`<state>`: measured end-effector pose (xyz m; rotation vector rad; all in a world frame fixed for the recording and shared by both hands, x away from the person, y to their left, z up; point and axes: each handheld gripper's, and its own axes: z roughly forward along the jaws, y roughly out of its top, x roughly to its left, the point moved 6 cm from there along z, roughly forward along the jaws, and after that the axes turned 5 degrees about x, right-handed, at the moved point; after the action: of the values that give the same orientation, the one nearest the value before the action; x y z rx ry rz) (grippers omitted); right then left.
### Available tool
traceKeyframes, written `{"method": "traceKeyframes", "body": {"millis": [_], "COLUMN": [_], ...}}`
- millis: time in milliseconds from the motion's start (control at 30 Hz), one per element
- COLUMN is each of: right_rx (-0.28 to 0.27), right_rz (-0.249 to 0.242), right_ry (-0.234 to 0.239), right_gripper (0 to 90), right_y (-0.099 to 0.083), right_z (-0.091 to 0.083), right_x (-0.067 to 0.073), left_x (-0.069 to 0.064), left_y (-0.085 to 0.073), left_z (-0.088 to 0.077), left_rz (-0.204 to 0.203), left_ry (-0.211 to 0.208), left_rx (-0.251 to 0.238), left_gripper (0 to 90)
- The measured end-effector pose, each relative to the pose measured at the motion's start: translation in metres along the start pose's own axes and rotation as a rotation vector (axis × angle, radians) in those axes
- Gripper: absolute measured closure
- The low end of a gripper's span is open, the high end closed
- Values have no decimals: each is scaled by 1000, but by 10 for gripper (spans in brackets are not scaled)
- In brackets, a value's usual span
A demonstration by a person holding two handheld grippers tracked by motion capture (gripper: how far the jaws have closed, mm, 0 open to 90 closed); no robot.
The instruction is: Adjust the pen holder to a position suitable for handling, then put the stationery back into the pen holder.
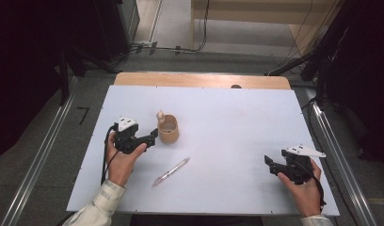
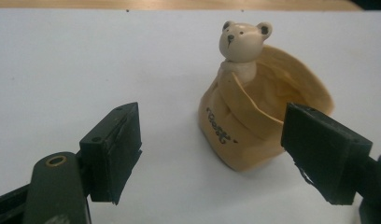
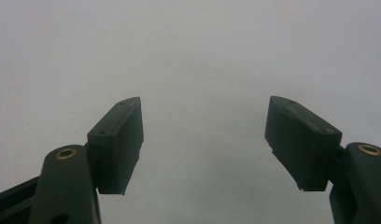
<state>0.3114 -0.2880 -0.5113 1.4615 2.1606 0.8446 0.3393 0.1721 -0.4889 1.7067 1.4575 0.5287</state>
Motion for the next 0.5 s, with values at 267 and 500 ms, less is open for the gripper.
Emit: {"method": "traceKeyframes", "body": {"millis": [267, 500], "right_rx": [-5, -7], "right_rz": [-6, -11], "right_ry": [6, 10], "right_gripper": [269, 270], "right_y": [0, 2], "right_z": [-1, 0], "right_x": [2, 3], "left_x": [5, 22], "left_y": [-7, -24], "left_z": [-36, -43], "left_rz": [-40, -75], "left_ry": [22, 50], "left_rx": [-124, -102], "left_gripper": [207, 177]}}
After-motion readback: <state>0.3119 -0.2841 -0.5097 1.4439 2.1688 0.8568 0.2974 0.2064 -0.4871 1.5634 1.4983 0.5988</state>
